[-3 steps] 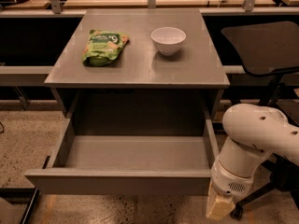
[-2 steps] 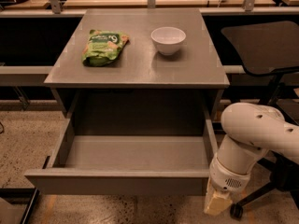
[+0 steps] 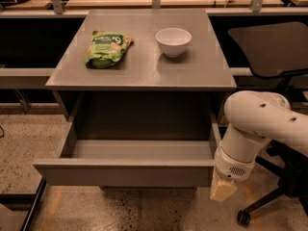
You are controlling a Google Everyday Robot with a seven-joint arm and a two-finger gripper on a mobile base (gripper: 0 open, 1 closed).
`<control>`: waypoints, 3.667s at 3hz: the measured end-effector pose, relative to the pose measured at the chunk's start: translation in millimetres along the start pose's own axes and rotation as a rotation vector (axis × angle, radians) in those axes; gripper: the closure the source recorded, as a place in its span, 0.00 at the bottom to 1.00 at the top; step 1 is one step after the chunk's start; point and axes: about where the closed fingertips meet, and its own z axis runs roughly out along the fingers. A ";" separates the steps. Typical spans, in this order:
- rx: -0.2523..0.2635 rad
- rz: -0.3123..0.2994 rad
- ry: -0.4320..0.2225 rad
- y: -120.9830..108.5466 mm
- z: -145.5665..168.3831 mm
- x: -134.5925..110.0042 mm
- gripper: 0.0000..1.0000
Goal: Close top drawer
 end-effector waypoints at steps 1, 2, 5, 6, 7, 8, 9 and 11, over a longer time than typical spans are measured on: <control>-0.010 0.007 -0.016 0.7 2.3 1.4 1.00; -0.010 0.007 -0.016 0.6 2.3 1.5 1.00; 0.257 -0.060 -0.025 -105.5 -63.7 0.4 1.00; 0.332 -0.068 -0.062 -128.3 -98.0 -7.9 1.00; 0.306 -0.039 -0.017 -129.3 -77.6 -2.8 1.00; 0.293 -0.032 -0.014 -129.5 -74.1 -3.2 1.00; 0.293 -0.032 -0.014 -128.3 -78.3 -3.7 1.00; 0.311 -0.046 -0.005 -141.6 -82.0 -8.6 1.00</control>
Offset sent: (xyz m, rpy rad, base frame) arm 0.0724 -0.0070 0.0103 -0.1104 -0.2052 0.0185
